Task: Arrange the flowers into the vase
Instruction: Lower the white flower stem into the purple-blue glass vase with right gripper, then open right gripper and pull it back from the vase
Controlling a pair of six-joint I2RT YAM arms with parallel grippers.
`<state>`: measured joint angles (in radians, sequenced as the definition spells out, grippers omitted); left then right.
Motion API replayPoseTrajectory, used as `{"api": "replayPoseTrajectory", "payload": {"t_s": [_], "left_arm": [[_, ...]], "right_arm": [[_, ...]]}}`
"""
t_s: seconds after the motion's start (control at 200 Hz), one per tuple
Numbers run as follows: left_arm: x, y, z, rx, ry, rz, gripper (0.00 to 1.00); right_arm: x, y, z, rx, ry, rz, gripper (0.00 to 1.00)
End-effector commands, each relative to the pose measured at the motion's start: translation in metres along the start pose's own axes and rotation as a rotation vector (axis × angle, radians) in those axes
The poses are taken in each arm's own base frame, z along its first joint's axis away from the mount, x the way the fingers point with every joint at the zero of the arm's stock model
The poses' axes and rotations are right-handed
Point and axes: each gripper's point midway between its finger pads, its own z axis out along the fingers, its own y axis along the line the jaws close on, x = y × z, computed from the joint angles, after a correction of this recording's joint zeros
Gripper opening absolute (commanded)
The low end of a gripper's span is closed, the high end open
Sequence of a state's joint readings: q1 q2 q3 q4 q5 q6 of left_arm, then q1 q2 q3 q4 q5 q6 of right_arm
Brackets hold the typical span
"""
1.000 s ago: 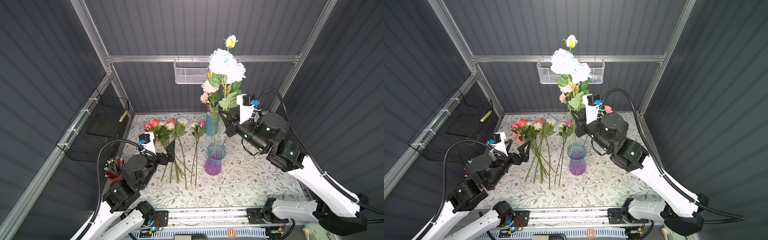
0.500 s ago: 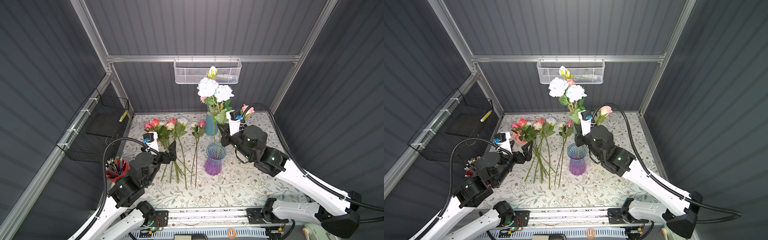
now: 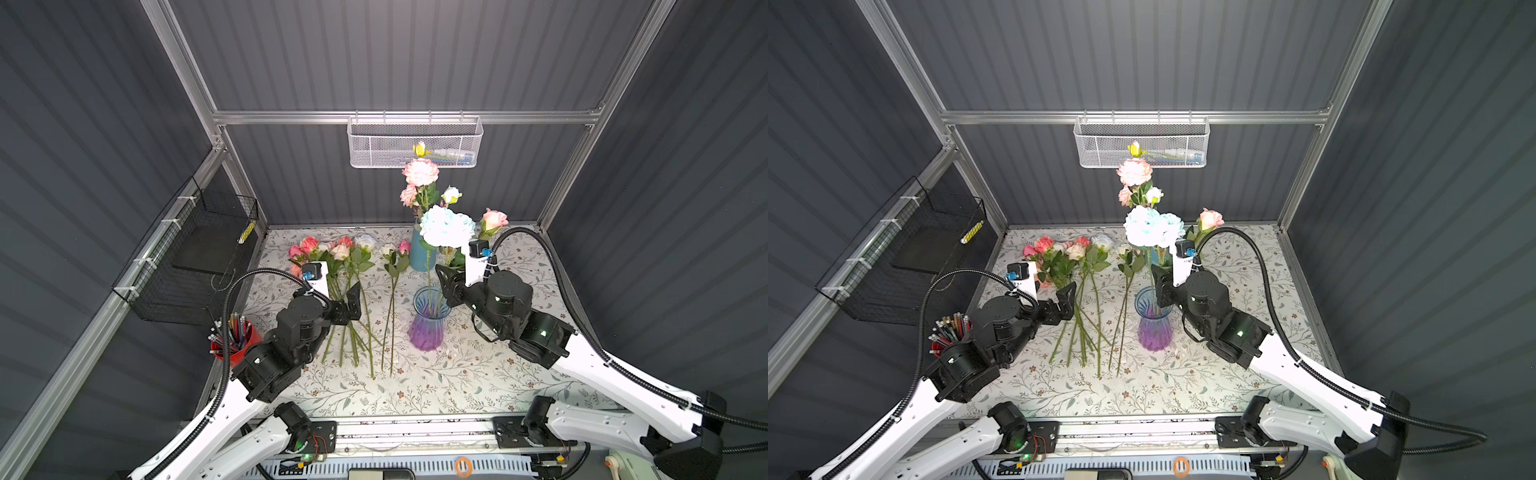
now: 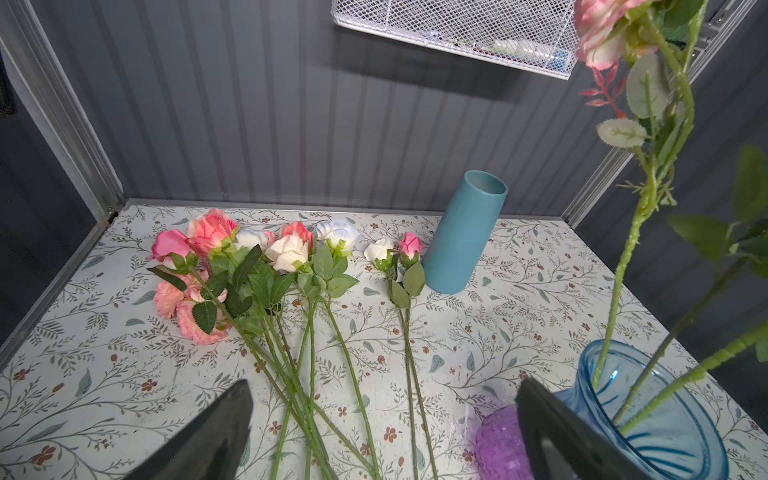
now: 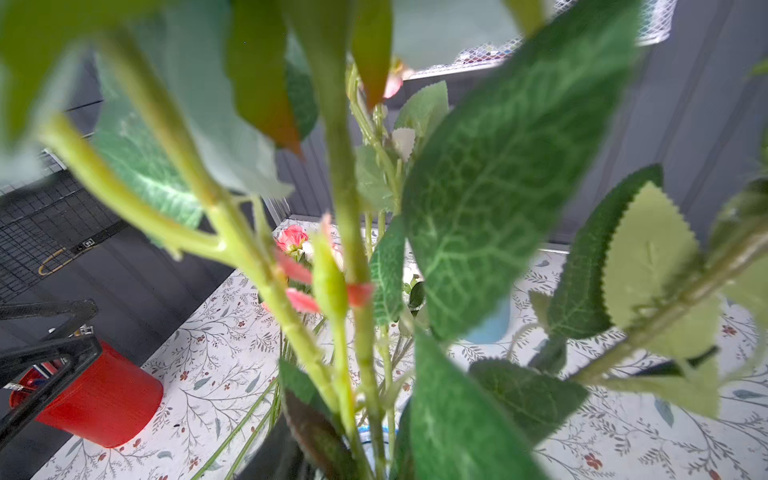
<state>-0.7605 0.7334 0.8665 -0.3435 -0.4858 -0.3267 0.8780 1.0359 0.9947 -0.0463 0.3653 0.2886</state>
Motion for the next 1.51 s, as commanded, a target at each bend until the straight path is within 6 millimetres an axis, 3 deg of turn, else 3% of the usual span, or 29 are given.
{"api": "replayPoseTrajectory", "payload": {"t_s": [0.0, 0.305, 0.55, 0.92, 1.136, 1.311, 1.501], "left_arm": [[-0.006, -0.010, 0.002, 0.036, -0.012, -0.027, 0.99], [0.014, -0.022, 0.018, 0.070, 0.076, -0.033, 1.00], [0.028, -0.030, 0.023, 0.102, 0.133, -0.059, 0.99], [0.031, -0.014, 0.007, 0.065, 0.127, -0.140, 0.99], [0.019, 0.003, -0.010, 0.006, 0.089, -0.195, 0.98], [0.029, 0.024, -0.016, -0.106, 0.130, -0.205, 0.97], [0.043, 0.033, -0.018, -0.190, 0.222, -0.200, 0.96]], "right_arm": [[-0.003, 0.003, -0.002, -0.017, 0.005, 0.028, 0.46], [0.025, 0.004, -0.011, -0.042, 0.129, 0.060, 0.66], [0.039, 0.003, -0.038, -0.054, 0.205, 0.078, 0.74], [0.017, 0.029, -0.070, -0.172, 0.198, 0.059, 0.73], [0.001, 0.041, -0.082, -0.245, 0.178, 0.061, 0.72], [-0.015, 0.045, -0.096, -0.284, 0.160, 0.048, 0.72], [-0.036, 0.047, -0.105, -0.310, 0.099, 0.021, 0.72]]}}
